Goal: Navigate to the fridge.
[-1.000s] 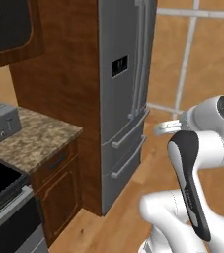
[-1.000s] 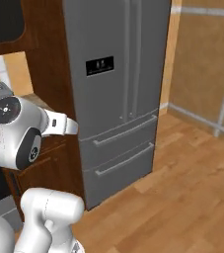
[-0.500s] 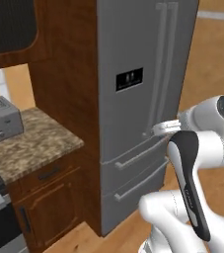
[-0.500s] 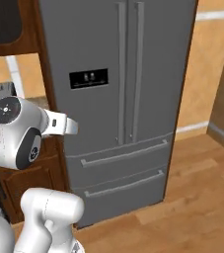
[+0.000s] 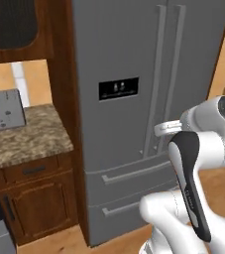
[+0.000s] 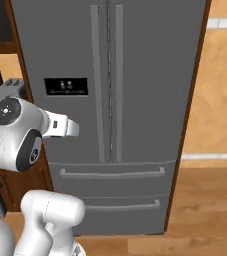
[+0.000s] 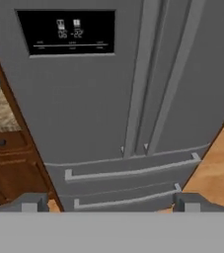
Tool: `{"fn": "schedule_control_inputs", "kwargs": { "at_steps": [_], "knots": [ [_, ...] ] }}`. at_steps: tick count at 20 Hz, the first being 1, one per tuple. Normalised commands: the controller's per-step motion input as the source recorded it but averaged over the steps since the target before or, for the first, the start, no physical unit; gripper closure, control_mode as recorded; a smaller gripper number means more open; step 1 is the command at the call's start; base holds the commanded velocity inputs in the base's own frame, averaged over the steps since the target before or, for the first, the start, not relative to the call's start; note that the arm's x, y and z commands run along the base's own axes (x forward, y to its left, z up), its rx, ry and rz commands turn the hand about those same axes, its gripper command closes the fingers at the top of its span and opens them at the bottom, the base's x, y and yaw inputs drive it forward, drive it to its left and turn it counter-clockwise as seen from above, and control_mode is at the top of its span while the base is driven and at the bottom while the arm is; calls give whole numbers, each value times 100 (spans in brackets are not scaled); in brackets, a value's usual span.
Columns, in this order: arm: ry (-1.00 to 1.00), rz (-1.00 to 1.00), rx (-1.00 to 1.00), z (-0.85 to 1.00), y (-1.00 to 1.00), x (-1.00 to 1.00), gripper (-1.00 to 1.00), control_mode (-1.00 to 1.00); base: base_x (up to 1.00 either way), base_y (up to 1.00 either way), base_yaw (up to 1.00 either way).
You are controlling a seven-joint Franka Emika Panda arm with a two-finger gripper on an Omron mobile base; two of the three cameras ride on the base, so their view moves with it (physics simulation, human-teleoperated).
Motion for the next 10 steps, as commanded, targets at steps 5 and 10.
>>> {"fn": "schedule_control_inputs", "kwargs": {
  "at_steps": [5, 10],
  "knots": [
    [0, 0, 0, 0, 0, 0, -100, 100, 59, -100, 50],
    [0, 0, 0, 0, 0, 0, -100, 100, 100, -48, 19]
  ]
}}
